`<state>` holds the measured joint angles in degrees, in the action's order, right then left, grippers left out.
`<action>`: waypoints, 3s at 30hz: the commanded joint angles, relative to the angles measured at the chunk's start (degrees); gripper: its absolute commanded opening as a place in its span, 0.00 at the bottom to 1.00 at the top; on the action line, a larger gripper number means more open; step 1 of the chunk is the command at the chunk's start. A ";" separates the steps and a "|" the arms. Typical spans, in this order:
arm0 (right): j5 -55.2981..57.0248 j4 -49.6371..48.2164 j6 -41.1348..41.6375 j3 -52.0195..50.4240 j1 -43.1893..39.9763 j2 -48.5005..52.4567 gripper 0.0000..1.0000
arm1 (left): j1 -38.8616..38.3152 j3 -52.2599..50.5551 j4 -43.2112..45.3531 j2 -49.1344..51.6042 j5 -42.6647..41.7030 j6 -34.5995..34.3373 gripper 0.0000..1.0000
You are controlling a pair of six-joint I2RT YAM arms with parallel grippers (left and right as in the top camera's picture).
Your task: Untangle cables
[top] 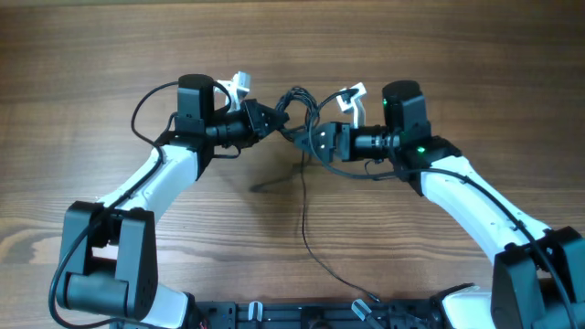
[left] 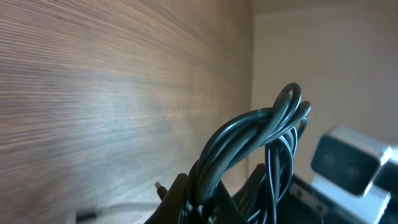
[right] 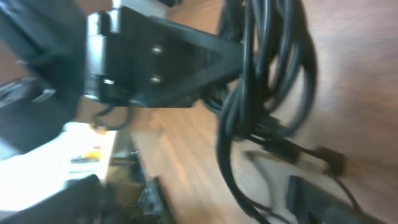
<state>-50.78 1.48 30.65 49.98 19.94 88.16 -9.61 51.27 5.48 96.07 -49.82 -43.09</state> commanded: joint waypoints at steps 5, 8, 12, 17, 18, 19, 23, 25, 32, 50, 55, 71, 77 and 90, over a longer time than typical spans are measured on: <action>30.01 -0.39 -10.43 0.39 8.87 -0.22 1.00 | 1.27 0.42 0.31 -4.52 9.09 -5.70 0.04; 42.21 -1.01 -12.81 0.39 13.57 -0.20 1.00 | 1.25 0.42 -0.15 -7.21 11.32 -7.41 0.04; 52.13 -2.75 -12.90 0.39 17.75 -0.20 0.92 | 1.27 0.42 -3.67 -11.08 12.92 -8.39 0.04; 52.46 -6.05 -14.10 0.39 18.62 -0.20 0.70 | 1.27 0.39 -6.95 -14.86 12.92 -8.35 0.04; 52.43 -6.14 -14.10 0.39 18.62 -0.20 0.64 | 1.27 0.39 -7.02 -15.56 13.11 -8.35 0.04; 52.22 -6.03 -14.12 0.39 18.62 -0.20 0.56 | 1.27 0.42 -7.02 -16.06 13.51 -8.33 0.04; 49.83 -4.59 -14.03 0.39 18.62 -0.20 0.28 | 2.05 0.39 -7.02 -17.40 14.99 -8.13 0.04; 46.62 -3.41 -13.97 0.39 18.62 -0.24 0.12 | 3.08 0.39 -7.06 -17.44 14.99 -7.28 0.04; 30.03 7.61 -7.32 0.44 18.27 -5.16 0.04 | 4.07 0.39 -10.40 -17.44 15.37 12.74 0.04; 16.24 9.77 2.21 1.90 5.60 -13.62 0.04 | -11.93 0.39 -10.93 -17.44 21.42 23.43 0.04; 16.37 8.13 5.55 1.90 0.63 -12.11 0.04 | -11.93 0.39 -10.84 -18.23 18.99 26.58 0.04; 8.22 10.16 0.90 1.88 4.59 -8.35 0.04 | -12.44 0.39 -11.89 -19.19 14.88 36.92 0.04; 3.72 6.19 3.82 1.88 4.63 -8.37 0.04 | -12.48 0.39 -15.17 -19.15 20.39 36.68 0.04; 19.47 13.11 1.92 1.88 4.57 -7.82 0.12 | -13.62 0.39 -12.20 -19.17 15.78 38.34 0.04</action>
<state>-37.08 13.85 33.43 50.50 24.71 79.88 -23.24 51.59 -6.83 77.93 -29.87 -7.03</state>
